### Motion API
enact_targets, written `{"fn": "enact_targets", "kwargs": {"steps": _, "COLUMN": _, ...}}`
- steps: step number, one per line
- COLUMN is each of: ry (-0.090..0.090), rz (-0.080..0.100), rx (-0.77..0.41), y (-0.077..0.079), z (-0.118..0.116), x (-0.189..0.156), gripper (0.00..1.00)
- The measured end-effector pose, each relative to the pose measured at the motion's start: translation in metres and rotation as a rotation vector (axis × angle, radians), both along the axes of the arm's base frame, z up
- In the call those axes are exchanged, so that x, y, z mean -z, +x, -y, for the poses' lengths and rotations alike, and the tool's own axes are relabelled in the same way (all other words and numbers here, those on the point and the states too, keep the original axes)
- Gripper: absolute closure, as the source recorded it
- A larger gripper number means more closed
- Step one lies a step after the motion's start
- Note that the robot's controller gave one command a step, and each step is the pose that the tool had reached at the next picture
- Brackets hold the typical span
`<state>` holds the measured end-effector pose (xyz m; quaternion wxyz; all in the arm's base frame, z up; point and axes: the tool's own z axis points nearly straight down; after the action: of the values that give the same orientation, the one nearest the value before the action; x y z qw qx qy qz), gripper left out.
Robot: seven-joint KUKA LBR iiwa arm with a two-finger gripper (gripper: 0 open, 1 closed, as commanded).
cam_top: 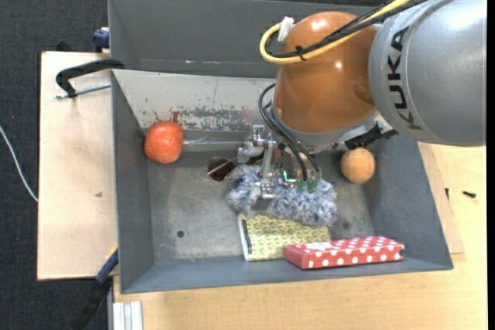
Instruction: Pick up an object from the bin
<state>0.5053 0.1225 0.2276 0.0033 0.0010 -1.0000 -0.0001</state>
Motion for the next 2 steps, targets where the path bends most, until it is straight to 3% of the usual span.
{"fn": "enact_targets", "kwargs": {"steps": 1, "ry": 0.001, "rz": 0.008, "rx": 0.002, "y": 0.002, "z": 0.001, "x": -0.004, "gripper": 0.0}}
{"fn": "enact_targets", "kwargs": {"steps": 2, "ry": 0.002, "rz": 0.017, "rx": -0.05, "y": 0.036, "z": -0.009, "x": 0.042, "gripper": 0.0}}
